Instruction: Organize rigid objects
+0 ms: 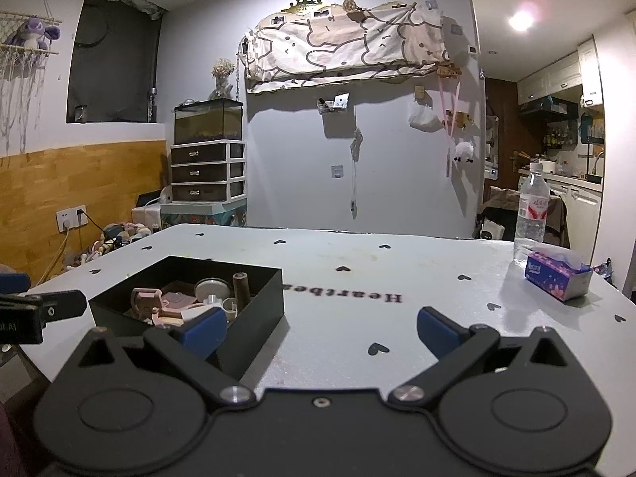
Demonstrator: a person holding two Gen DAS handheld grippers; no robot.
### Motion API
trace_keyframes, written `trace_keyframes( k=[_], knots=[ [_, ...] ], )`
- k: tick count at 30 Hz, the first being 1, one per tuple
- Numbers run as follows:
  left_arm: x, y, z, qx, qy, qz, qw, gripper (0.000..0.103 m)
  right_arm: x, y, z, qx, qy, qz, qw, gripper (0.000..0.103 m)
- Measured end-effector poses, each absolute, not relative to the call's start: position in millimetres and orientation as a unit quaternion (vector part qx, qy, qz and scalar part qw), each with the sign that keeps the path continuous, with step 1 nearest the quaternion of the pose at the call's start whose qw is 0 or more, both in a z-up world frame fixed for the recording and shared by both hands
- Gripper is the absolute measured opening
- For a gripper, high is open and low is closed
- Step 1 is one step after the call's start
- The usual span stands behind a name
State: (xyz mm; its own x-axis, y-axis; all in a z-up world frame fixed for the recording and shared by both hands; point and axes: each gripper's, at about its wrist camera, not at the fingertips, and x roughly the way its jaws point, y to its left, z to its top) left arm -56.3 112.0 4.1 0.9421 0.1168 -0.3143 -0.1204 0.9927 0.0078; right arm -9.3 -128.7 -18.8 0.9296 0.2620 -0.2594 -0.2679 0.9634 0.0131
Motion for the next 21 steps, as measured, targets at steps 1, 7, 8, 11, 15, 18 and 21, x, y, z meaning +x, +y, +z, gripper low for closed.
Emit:
trace_keyframes(
  k=[1, 7, 8, 11, 15, 18, 21],
  knots=[
    [-56.2, 111.8, 4.1, -0.005, 0.159, 0.061, 0.985, 0.103, -9.6, -128.9, -18.6, -0.012, 0.130, 0.135, 0.982, 0.103],
    [-56.1, 111.7, 3.4, -0.005, 0.158, 0.060, 0.986, 0.103, -10.0, -128.7, -18.0, -0.011, 0.130, 0.134, 0.982, 0.103],
    [-56.0, 111.6, 3.3, -0.005, 0.158, 0.060, 0.986, 0.103, -9.9, -128.8, -18.0, -0.011, 0.130, 0.134, 0.982, 0.103],
    [-55.9, 111.4, 2.9, -0.006, 0.159, 0.060, 0.985, 0.103, -9.8, -129.2, -17.9, -0.011, 0.130, 0.134, 0.982, 0.103],
    [-56.1, 111.8, 3.3, -0.006, 0.159, 0.060, 0.985, 0.103, -9.7, -129.4, -18.0, -0.010, 0.130, 0.134, 0.982, 0.103],
    [-55.9, 111.5, 2.6, -0.006, 0.160, 0.060, 0.985, 0.103, -9.4, -129.7, -18.1, -0.010, 0.130, 0.135, 0.982, 0.103],
    [-56.0, 111.6, 2.8, -0.006, 0.159, 0.060, 0.986, 0.103, -9.5, -129.7, -18.2, -0.011, 0.130, 0.134, 0.982, 0.103]
  ],
)
